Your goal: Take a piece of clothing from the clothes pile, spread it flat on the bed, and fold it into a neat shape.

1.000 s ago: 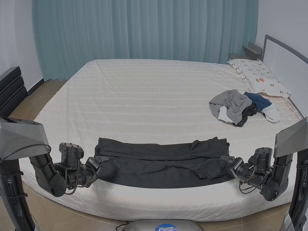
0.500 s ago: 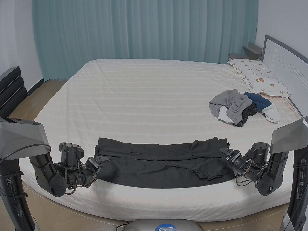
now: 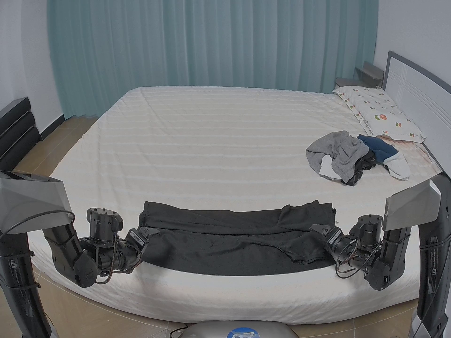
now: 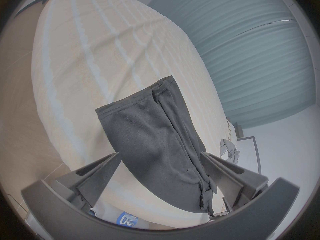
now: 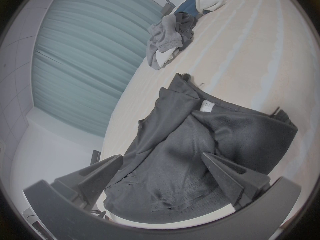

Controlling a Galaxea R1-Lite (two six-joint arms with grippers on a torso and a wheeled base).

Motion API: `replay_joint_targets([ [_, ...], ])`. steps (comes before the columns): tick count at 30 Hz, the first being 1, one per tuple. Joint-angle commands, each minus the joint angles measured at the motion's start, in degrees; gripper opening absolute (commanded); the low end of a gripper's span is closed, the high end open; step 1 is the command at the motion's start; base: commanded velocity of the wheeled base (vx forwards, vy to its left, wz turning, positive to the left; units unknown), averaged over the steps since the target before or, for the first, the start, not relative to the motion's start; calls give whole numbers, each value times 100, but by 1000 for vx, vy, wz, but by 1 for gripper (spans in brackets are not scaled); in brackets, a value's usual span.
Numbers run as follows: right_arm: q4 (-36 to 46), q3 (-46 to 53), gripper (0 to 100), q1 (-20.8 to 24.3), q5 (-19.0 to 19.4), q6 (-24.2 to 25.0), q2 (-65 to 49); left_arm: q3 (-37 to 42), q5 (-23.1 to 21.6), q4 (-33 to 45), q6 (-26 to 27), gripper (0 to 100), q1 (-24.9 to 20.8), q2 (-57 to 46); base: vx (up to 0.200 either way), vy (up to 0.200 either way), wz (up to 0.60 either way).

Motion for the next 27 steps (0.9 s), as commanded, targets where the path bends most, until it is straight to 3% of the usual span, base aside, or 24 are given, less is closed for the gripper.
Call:
replay_joint_targets([
  [1,-58,-4,100,-150,-54,-15,201,-51,3,-2,9,100,48,17,0,0,0],
  [10,-58,163,100,-466,-45,64,-195,-59,345,7,255,100,189,-45,0,0,0],
  [11,-58,243,100,-519,-36,73,-256,-24,381,42,686,100,356,-36,0,0,0],
  [13,-58,269,100,-554,-36,73,-248,28,389,60,1011,100,497,-9,0,0,0],
  [27,-58,278,100,-581,-36,73,-248,-253,609,16,1196,100,602,588,0,0,0],
])
